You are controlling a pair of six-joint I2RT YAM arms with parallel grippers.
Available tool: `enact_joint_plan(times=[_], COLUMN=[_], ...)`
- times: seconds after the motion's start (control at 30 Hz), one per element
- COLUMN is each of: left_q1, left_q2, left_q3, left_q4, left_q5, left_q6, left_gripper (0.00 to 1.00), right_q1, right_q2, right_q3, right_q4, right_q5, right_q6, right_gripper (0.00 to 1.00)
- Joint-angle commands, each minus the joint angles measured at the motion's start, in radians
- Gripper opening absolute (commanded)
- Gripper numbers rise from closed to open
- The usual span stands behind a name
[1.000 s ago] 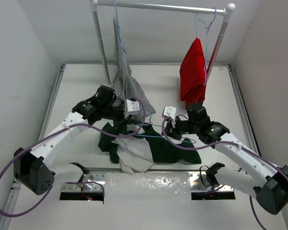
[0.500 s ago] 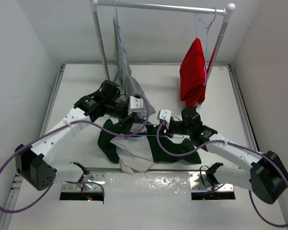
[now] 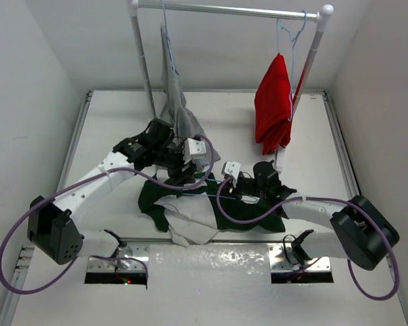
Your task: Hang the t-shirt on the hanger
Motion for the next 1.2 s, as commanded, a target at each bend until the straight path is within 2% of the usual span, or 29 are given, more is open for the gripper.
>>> enact_joint_plan(times=[0.0,0.13,0.27,0.3,0.4,0.5,0.57,0.63,0.77,0.83,0.93,0.97,1.0,1.03,1.13,1.17], left_q1=[0.042,0.131,0.134,0.134,0.137,0.137,0.137,0.137,0.139,0.137,0.137,0.137,0.137,0.137,0.137,0.137], left_q2=[-0.017,-0.054,-0.078,-0.08,-0.101,-0.127,-0.114,-0.092,-0.019,0.006,0.009,0.009,0.009,0.012,0.02,0.029], left_q3=[0.006,0.024,0.044,0.054,0.06,0.0,-0.058,-0.115,-0.124,-0.123,-0.143,-0.149,-0.161,-0.169,-0.176,-0.175], left_q4=[0.017,-0.049,-0.137,-0.195,-0.261,-0.283,-0.246,-0.134,-0.008,0.047,0.049,0.044,0.034,0.024,0.003,-0.017], left_q5=[-0.078,-0.091,-0.118,-0.12,-0.126,-0.138,-0.132,-0.129,-0.126,-0.131,-0.097,-0.088,-0.062,-0.045,0.016,0.032], left_q6=[-0.015,0.058,0.107,0.115,0.184,0.247,0.246,0.201,0.108,0.063,0.097,0.106,0.12,0.126,0.156,0.166], left_gripper=[0.61,0.78,0.89,0.96,0.98,1.0,1.0,1.0,0.99,0.96,0.78,0.65,0.58,0.46,0.25,0.22], right_q1=[0.005,0.007,0.007,0.007,0.005,0.007,0.005,0.007,0.01,0.016,0.028,0.034,0.037,0.04,0.045,0.047], right_q2=[0.035,0.093,0.124,0.127,0.136,0.141,0.144,0.141,0.129,0.118,0.109,0.107,0.101,0.098,0.087,0.084], right_q3=[-0.005,0.013,0.007,0.009,0.006,0.013,0.024,0.032,0.038,0.045,0.068,0.073,0.078,0.076,0.084,0.088], right_q4=[0.175,0.186,0.209,0.204,0.199,0.189,0.169,0.161,0.14,0.115,0.039,0.002,-0.006,0.003,0.023,0.023], right_q5=[-0.014,-0.01,-0.017,-0.014,-0.007,-0.009,-0.009,-0.009,-0.01,-0.007,0.0,0.011,0.014,0.017,0.025,0.029], right_q6=[0.06,0.079,0.089,0.092,0.092,0.098,0.099,0.1,0.103,0.092,0.065,0.053,0.049,0.051,0.066,0.068], right_gripper=[0.0,0.0,0.0,0.0,0.0,0.0,0.0,0.0,0.0,0.0,0.0,0.0,0.0,0.0,0.0,0.0])
